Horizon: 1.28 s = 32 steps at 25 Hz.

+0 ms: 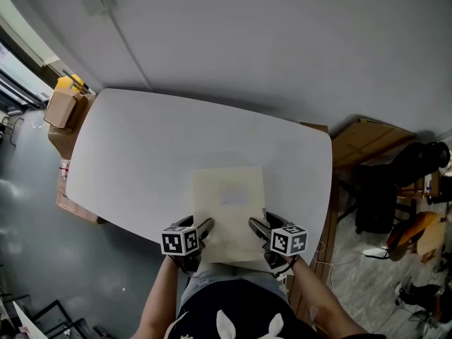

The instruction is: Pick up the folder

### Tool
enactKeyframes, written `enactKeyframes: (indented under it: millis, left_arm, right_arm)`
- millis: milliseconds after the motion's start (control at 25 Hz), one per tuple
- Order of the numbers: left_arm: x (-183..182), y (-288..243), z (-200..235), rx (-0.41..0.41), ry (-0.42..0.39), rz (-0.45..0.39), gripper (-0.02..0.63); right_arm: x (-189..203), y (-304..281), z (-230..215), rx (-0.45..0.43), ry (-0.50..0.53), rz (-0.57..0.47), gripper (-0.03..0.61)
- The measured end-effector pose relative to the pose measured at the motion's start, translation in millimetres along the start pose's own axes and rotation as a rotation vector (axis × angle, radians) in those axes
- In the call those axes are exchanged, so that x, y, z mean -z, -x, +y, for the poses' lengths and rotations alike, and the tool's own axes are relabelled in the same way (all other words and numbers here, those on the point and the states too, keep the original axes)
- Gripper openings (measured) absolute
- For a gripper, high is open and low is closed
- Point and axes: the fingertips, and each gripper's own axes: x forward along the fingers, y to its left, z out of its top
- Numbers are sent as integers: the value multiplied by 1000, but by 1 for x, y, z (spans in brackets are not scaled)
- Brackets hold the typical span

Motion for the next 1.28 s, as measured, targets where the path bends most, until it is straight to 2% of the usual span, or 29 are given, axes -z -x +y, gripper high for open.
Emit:
enactKeyframes:
  millis: [280, 800, 1280]
  left_arm:
    - [-4, 3, -3, 0, -1, -36, 290]
    - [-23, 20, -13, -6, -85, -84, 290]
    - [-35, 36, -26, -10, -92, -133, 290]
  right_arm:
    - [-6, 1, 2, 7, 24, 16, 270]
    - [-23, 11, 17, 13, 95, 2, 270]
    - [-42, 27, 28, 4, 140, -42, 268]
